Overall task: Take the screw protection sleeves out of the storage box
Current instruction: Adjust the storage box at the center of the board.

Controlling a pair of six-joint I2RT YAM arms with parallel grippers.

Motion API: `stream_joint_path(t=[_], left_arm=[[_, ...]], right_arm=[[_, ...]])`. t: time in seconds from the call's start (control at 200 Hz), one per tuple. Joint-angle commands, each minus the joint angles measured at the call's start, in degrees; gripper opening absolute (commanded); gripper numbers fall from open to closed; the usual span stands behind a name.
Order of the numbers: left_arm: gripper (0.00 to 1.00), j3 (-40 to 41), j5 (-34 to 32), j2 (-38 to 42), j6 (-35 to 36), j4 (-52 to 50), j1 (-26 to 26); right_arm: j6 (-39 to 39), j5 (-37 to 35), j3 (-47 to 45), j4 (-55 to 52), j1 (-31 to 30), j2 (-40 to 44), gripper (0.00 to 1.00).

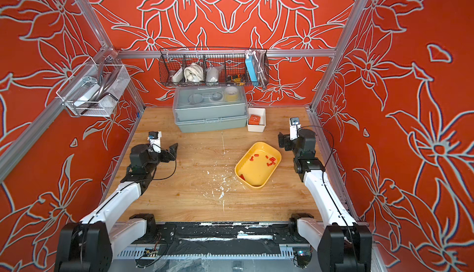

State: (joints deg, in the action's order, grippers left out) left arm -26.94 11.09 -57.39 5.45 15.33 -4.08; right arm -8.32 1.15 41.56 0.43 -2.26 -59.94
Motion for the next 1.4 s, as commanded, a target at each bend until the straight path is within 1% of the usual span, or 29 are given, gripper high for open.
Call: stream_joint_path(t=[0.0,0.055,0.11,0.16,0.235,0.31,0.415,0.445,0.46,0.51,0.615,0.701,0.791,0.851,0.971,1.036,1.166,1.281,1.396], left_arm=[[0.98,-4.97,8.97,5.52,8.95,-20.69,0.1],[0.98,-7.53,13.43,7.25,13.37,-26.92,0.07],[0.99,-10.05,19.44,8.15,18.51,-34.98,0.18],[0.98,-12.5,22.97,8.04,20.92,-40.61,0.42],[0.98,-15.18,27.39,7.4,23.41,-46.5,1.05],[0.98,-17.45,26.57,5.53,24.8,-50.36,3.78],[0.98,-20.91,21.45,1.58,28.76,-55.22,9.73],[0.98,-21.52,20.01,1.14,29.56,-55.7,11.43],[0.98,-21.81,19.35,-0.7,29.87,-55.8,12.25],[0.98,-22.42,17.72,-2.43,30.68,-55.85,14.83],[0.98,-23.39,17.3,-5.09,33.01,-55.78,19.73],[0.98,-23.61,17.14,-6.99,33.62,-54.51,23.5],[0.98,-22.81,17.23,-8.08,31.92,-51.75,26.27],[0.98,-22.03,17.46,-8.03,30.76,-50.58,27.7],[0.98,-19.8,18.78,-6.67,29.92,-48.88,28.9],[0.98,-18.84,18.66,-5.93,30.27,-48.73,29.08],[0.98,-17.76,18.35,-5.52,30.58,-48.47,29.43],[0.99,-17.31,18.44,-5.51,30.41,-47.69,29.56],[0.98,-17.09,18.52,-5.33,30.41,-47.5,29.63]], right_arm=[[-8.86,5.25,2.4,-15.4,0.2,3.09,0.99],[-15.14,11.23,3.62,-22.91,0.15,5.03,0.99],[-18.27,14.74,3.72,-27.39,0.16,6.81,0.99],[-20.13,16.31,3.7,-31.01,0.15,8.19,0.99],[-21.65,16.53,4.41,-36.63,0.16,9.03,0.98],[-23.59,16.33,5.27,-42.31,0.15,8.95,0.96],[-24.85,14.13,6.47,-47.71,0.16,7.32,0.96],[-25.03,13.16,6.89,-48.84,0.12,6.49,0.96],[-25.07,12.82,7.05,-49.27,0.15,6.15,0.96],[-25.26,11.03,7.86,-51.28,0.25,4.14,0.94],[-24.7,9.82,8.78,-52.75,0.37,0.54,0.93],[-22.89,12.36,9.42,-52.37,0.59,-2.23,0.93],[-21.77,16.34,10.98,-53.06,0.67,-5.61,0.93],[-21.84,17.28,11.48,-52.8,0.96,-8.06,0.93],[-20.24,19.16,12.94,-51.46,3.77,-13.42,0.93],[-18.25,22.46,14.84,-51.99,5.39,-15.82,0.92],[-15.22,26.47,15.83,-51.54,5.69,-18.68,0.91],[-14.73,27.24,16.08,-51.42,5.69,-21.3,0.89],[-14.08,26.63,16.36,-51.03,5.58,-23.73,0.83]])
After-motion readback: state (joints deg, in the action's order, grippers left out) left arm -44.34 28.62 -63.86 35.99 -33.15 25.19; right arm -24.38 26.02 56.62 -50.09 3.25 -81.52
